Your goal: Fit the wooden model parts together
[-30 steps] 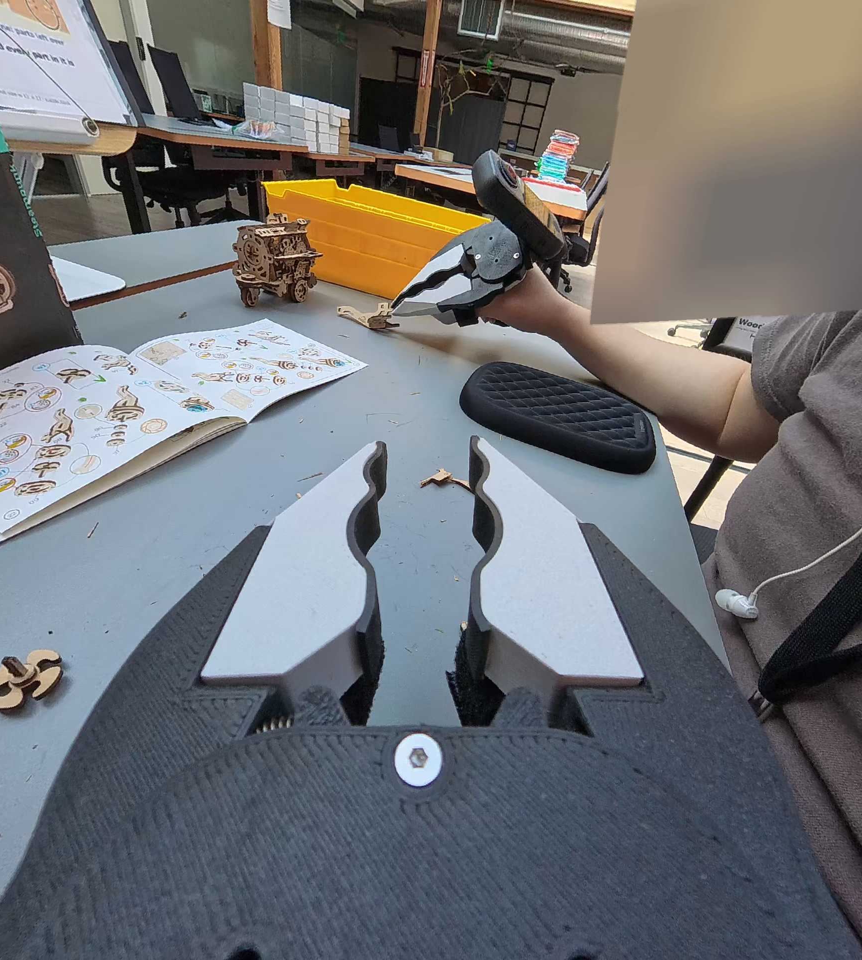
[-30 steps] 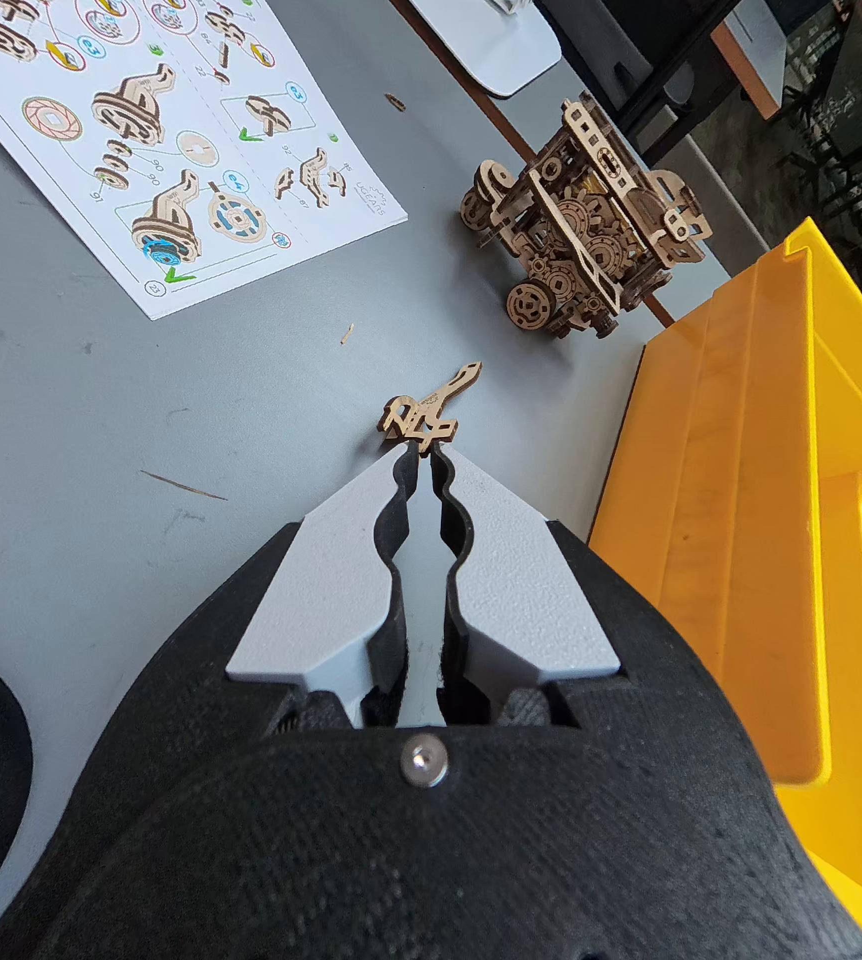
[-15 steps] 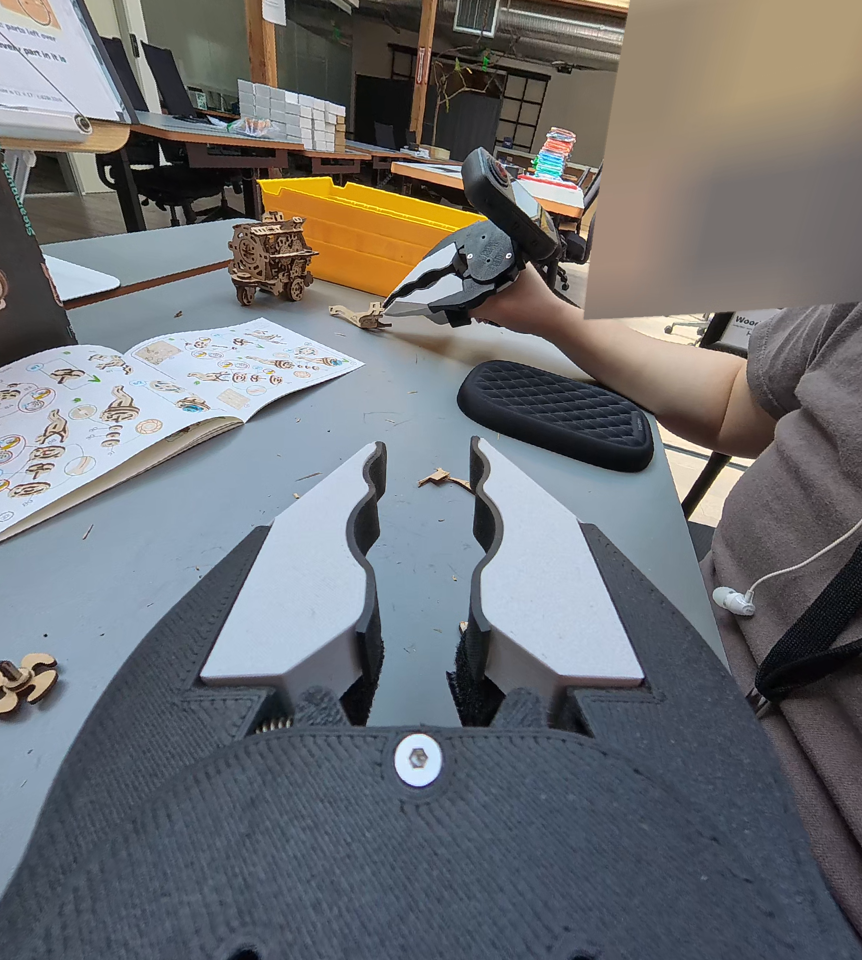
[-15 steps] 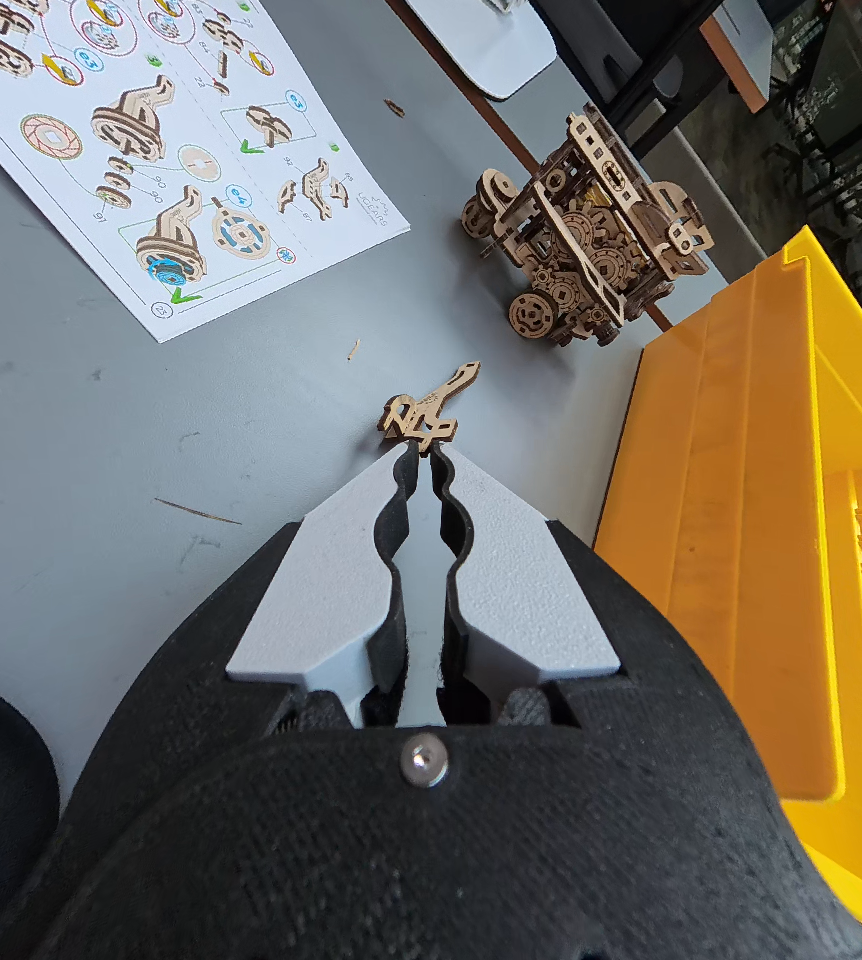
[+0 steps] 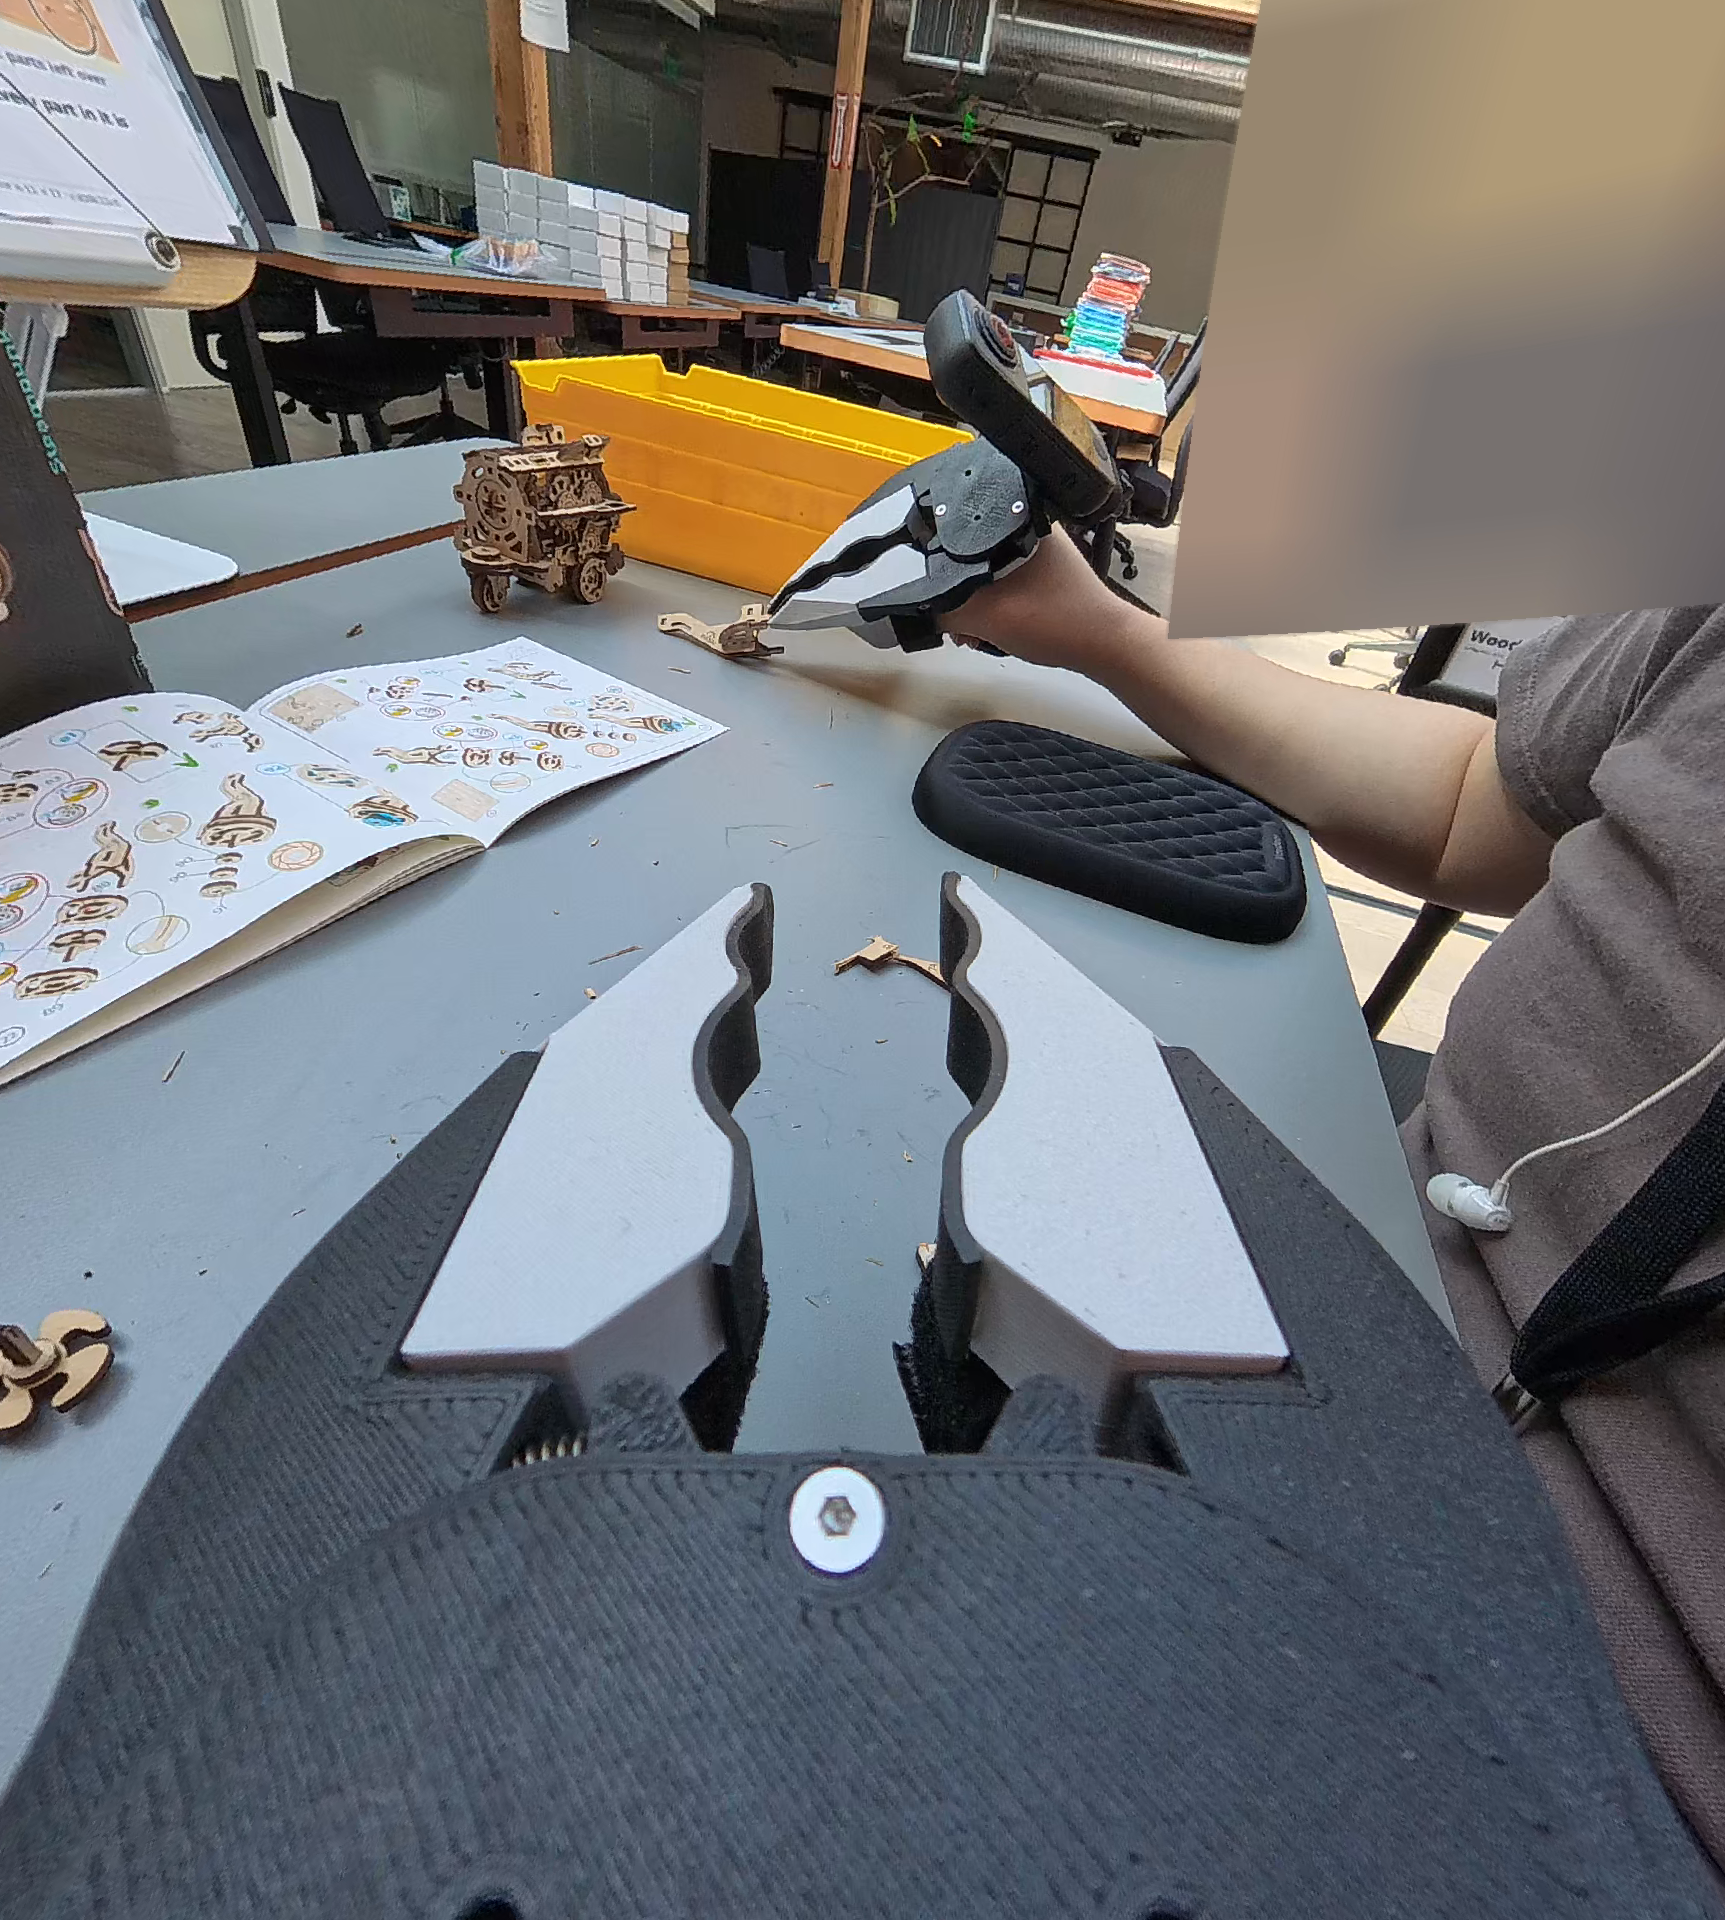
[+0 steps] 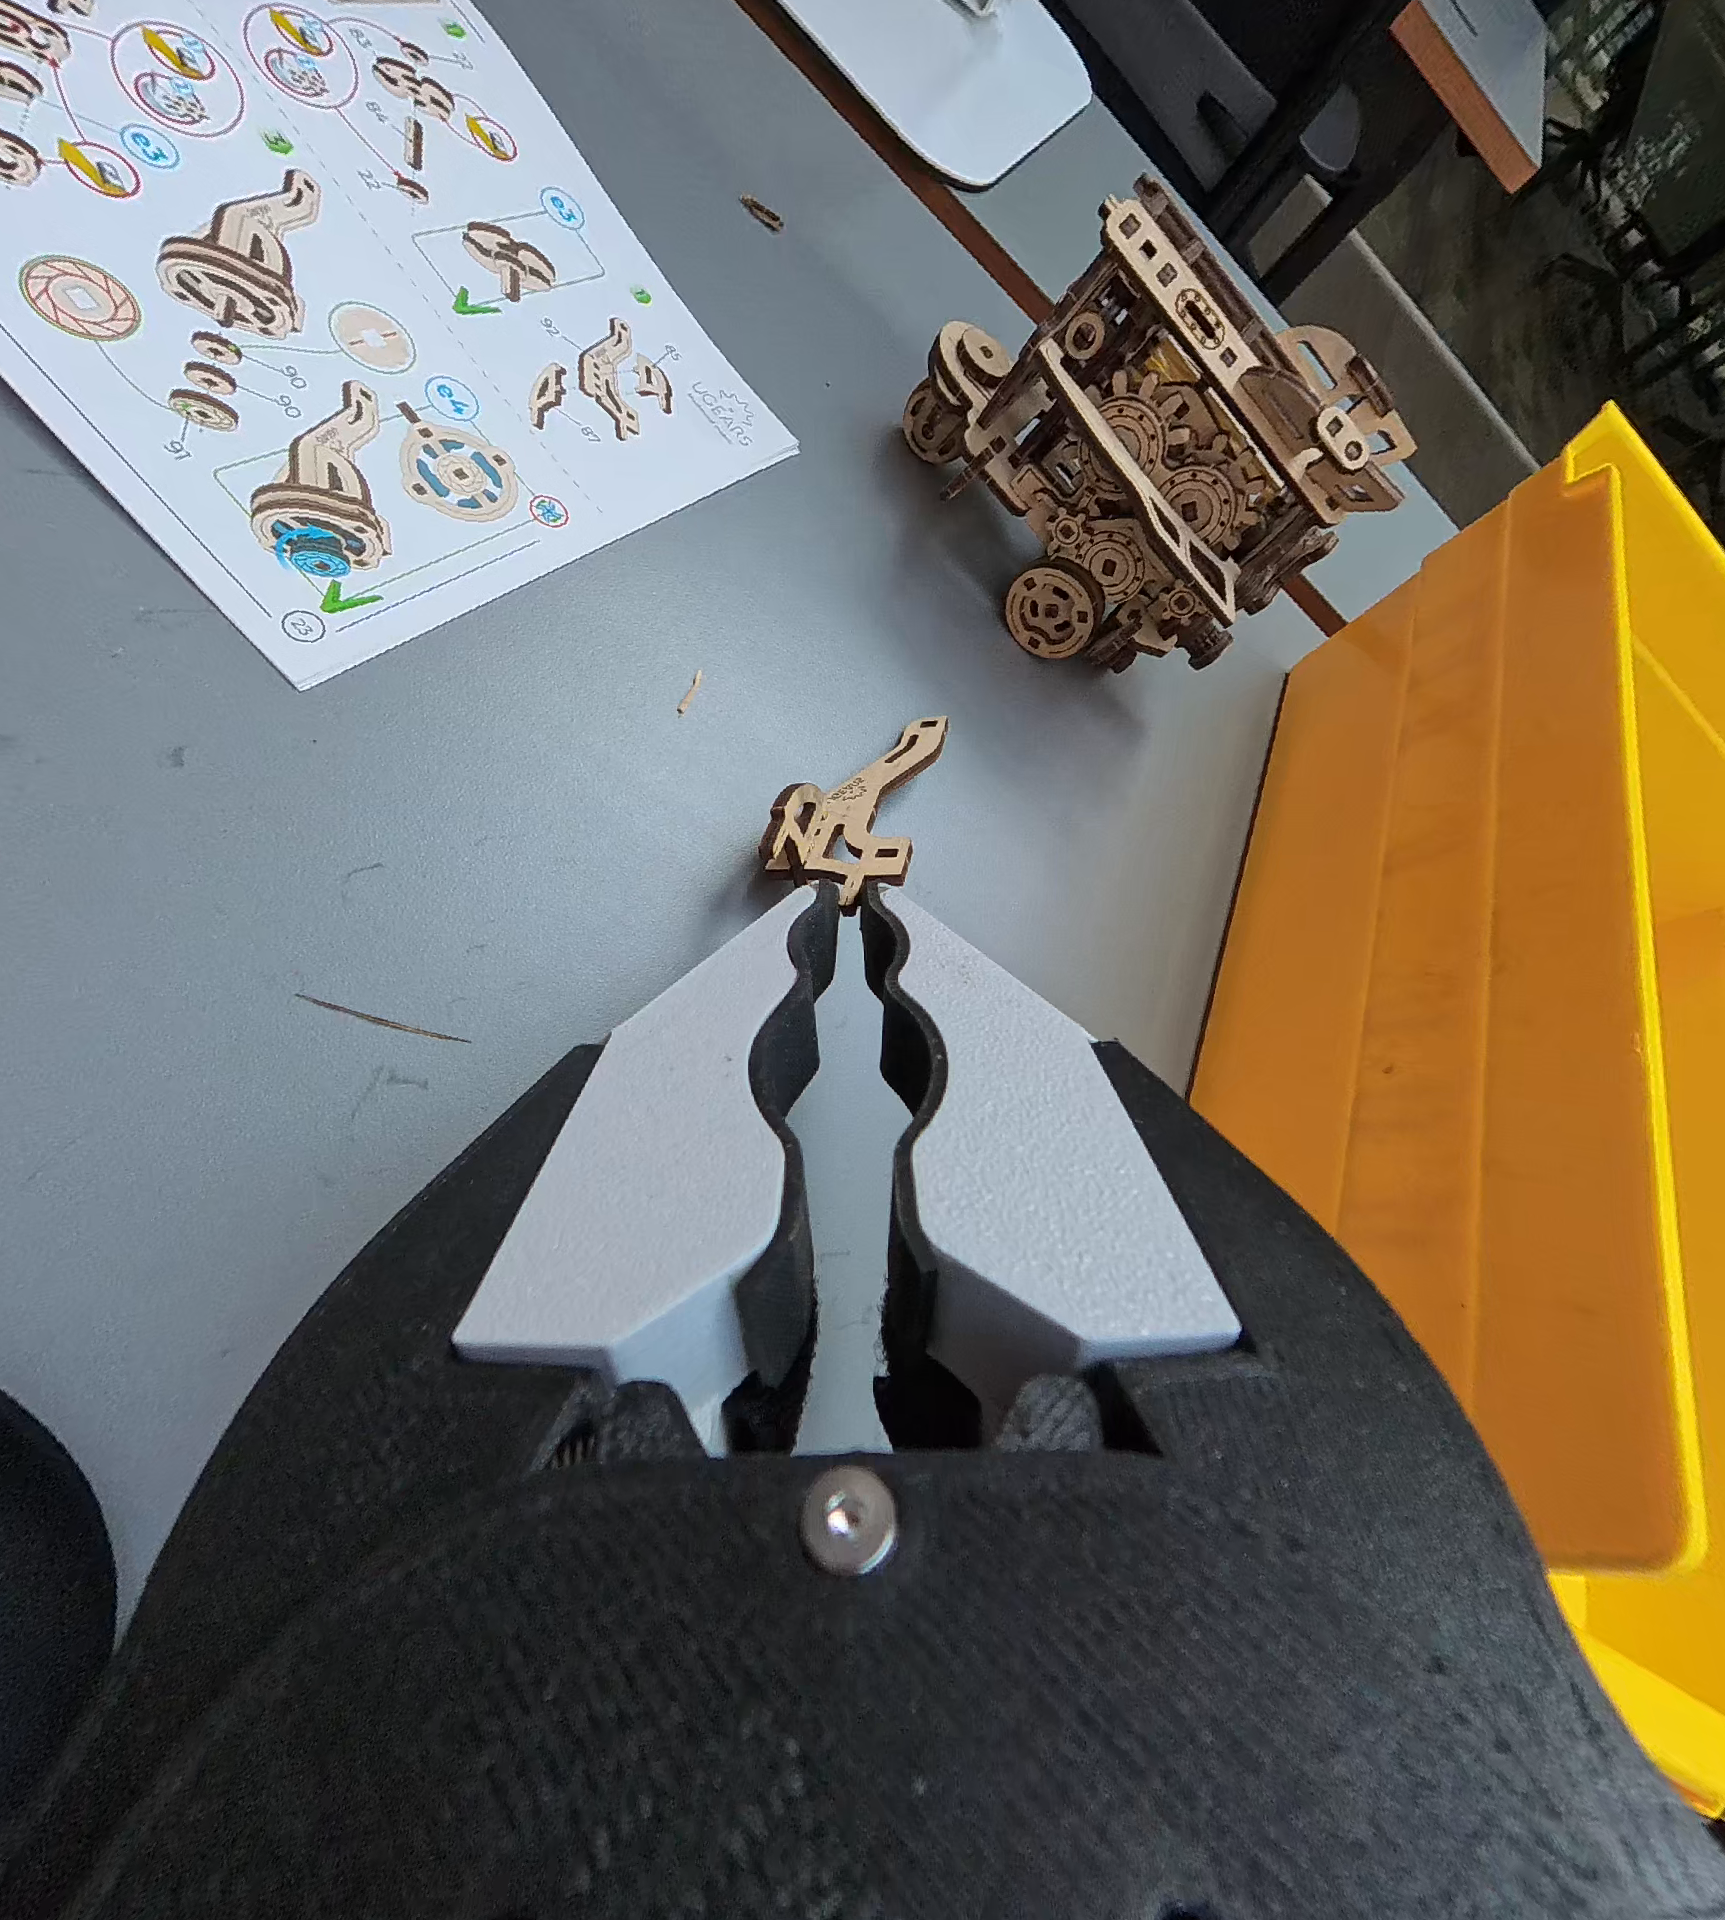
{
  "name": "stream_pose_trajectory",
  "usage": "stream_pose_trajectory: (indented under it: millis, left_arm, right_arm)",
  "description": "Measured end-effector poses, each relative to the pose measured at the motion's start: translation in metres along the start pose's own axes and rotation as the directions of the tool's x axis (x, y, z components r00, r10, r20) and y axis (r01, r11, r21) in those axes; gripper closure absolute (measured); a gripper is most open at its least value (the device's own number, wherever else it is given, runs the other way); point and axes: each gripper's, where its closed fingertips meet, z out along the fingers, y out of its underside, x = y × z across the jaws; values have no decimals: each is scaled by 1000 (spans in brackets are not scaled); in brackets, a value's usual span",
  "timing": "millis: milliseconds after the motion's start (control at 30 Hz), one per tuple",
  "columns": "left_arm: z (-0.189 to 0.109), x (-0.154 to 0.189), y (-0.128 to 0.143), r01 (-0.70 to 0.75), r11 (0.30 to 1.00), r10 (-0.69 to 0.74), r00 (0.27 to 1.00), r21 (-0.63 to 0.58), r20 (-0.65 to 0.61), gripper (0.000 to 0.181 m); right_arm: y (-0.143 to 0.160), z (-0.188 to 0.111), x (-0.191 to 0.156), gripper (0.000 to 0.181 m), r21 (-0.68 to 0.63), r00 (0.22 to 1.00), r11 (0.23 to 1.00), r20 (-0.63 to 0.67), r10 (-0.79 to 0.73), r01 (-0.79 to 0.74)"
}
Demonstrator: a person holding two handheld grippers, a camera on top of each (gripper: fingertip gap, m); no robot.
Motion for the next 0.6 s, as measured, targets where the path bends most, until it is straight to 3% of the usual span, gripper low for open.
stream_pose_trajectory:
  millis: [600]
  left_arm:
    - [0,0,0,-1,1000,1,1000,-2,1,151]
  right_arm:
    - [4,0,2,178,6,996,997,33,82,-83]
